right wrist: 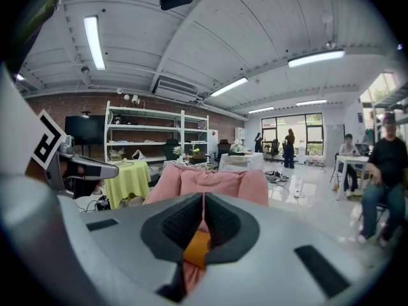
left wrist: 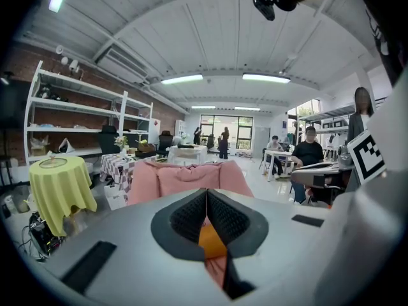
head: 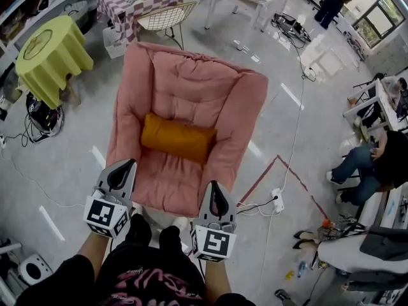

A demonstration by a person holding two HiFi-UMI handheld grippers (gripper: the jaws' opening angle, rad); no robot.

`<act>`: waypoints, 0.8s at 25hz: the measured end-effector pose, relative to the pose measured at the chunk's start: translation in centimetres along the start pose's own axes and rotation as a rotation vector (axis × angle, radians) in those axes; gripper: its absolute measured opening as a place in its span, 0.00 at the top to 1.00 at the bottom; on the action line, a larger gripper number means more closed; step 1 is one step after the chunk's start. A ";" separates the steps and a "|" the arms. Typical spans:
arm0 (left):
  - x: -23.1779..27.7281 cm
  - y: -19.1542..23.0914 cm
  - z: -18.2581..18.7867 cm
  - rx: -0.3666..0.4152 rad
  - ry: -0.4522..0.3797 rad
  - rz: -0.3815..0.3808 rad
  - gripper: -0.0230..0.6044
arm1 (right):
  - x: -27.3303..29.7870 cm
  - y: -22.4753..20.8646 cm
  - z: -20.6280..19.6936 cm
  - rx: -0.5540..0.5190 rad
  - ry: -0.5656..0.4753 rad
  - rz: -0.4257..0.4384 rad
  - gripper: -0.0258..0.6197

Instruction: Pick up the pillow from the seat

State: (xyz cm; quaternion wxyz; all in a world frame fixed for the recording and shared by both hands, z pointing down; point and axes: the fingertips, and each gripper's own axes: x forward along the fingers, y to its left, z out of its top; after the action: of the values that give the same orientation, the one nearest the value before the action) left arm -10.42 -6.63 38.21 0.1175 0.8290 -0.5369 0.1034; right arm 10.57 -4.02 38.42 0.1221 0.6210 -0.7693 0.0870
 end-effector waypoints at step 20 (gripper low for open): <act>2.5 1.2 -4.4 -0.038 0.070 0.006 0.95 | 3.1 0.3 -4.1 0.034 0.064 0.009 0.93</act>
State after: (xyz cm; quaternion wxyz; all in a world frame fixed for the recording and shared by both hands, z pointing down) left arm -10.75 -7.91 43.28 0.1515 0.8209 -0.5368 0.1226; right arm 9.97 -5.65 43.30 0.1358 0.6165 -0.7662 0.1203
